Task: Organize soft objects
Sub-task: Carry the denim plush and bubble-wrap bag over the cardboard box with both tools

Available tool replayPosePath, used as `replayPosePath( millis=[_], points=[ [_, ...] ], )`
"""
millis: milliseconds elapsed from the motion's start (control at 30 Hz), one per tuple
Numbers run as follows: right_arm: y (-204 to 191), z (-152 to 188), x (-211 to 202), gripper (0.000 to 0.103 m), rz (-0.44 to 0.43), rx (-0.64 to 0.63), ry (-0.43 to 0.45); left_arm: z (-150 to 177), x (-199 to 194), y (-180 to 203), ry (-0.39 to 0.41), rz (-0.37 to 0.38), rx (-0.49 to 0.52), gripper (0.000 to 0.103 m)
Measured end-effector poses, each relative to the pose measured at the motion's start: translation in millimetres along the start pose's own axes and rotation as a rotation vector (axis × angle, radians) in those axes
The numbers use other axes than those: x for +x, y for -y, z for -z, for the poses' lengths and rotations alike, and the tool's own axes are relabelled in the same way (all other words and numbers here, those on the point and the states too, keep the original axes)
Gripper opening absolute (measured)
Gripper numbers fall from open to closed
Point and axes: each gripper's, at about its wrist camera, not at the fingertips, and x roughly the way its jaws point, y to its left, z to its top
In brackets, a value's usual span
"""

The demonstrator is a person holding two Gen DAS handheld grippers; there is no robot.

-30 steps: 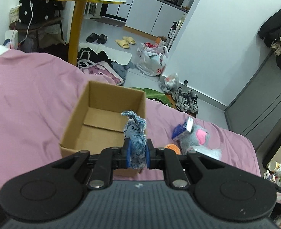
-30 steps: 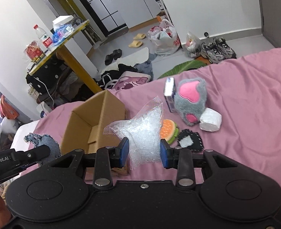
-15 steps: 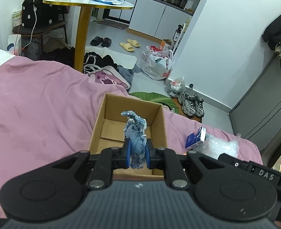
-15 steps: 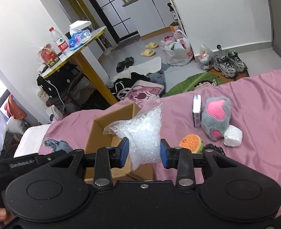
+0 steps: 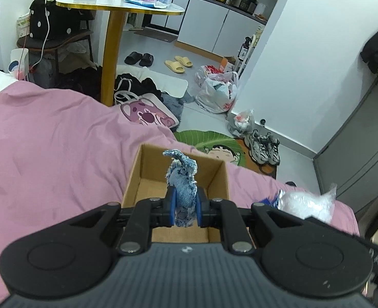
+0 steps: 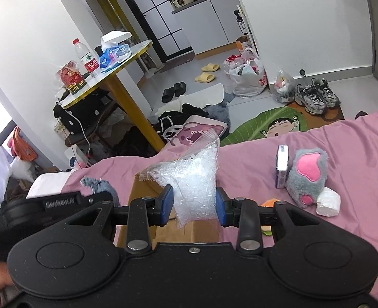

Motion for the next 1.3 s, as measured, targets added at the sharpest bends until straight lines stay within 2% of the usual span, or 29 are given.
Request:
replayPosePath(
  millis=[167, 567, 667, 933, 1100, 1200, 1300],
  points=[
    [-4, -4, 13, 0.034, -0.005, 0.005, -0.006, -9, 17, -5, 0.010, -0.016, -0.004, 0.014],
    [-17, -9, 51, 0.034, -0.023, -0.009, -0.035, -1, 65, -26, -0.073, -0.021, -0.003, 0.014],
    [-22, -8, 67, 0.034, -0.037, -0.009, -0.066, -2, 73, -34, -0.080, 0.014, -0.040, 0.015],
    [-33, -3, 99, 0.034, -0.036, -0.008, -0.111, -4, 105, -48, -0.115, 0.020, -0.092, 0.015],
    [-34, -1, 113, 0.034, -0.021, 0.000, -0.129, -11, 110, -59, -0.059, 0.013, -0.143, 0.019],
    [-38, 0, 122, 0.034, -0.013, -0.012, -0.130, -16, 108, -65, -0.029, 0.022, -0.187, 0.027],
    [-43, -1, 129, 0.034, -0.014, -0.024, -0.133, -20, 102, -71, 0.014, 0.007, -0.212, 0.028]
  ],
)
